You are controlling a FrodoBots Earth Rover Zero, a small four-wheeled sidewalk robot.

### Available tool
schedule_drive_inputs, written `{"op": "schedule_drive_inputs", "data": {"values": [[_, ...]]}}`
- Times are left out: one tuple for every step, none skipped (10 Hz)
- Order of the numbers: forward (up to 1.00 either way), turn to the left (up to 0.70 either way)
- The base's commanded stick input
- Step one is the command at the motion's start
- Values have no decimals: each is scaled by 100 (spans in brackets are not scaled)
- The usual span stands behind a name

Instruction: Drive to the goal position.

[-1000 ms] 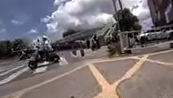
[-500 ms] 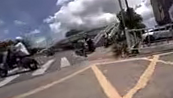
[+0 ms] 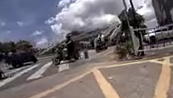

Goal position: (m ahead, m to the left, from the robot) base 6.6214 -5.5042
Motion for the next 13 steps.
{"op": "schedule_drive_inputs", "data": {"values": [[45,0],[45,0],[45,0],[45,0],[45,0],[45,0],[45,0],[45,27],[45,27],[45,27],[45,21],[45,6],[45,0]]}}
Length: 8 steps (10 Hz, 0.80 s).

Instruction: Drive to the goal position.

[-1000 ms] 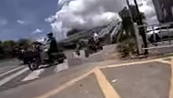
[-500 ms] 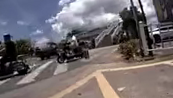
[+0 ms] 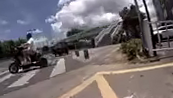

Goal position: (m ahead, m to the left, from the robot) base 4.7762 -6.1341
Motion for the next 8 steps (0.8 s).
{"op": "schedule_drive_inputs", "data": {"values": [[45,0],[45,0],[45,0],[45,0],[45,0],[45,0],[57,0],[70,0]]}}
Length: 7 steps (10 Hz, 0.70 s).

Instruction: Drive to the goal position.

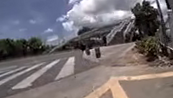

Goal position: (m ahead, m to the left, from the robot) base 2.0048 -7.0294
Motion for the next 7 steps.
{"op": "schedule_drive_inputs", "data": {"values": [[70,0],[70,0],[70,0],[70,0],[70,0],[70,0],[70,-3]]}}
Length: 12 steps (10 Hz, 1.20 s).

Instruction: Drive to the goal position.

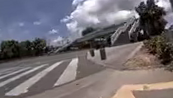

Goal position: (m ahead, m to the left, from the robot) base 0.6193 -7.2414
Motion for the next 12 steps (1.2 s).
{"op": "schedule_drive_inputs", "data": {"values": [[70,-14],[70,-14],[70,-14],[70,-14],[70,-14],[70,-14],[70,-14],[70,-13],[70,-9],[70,-3],[70,0],[70,-2]]}}
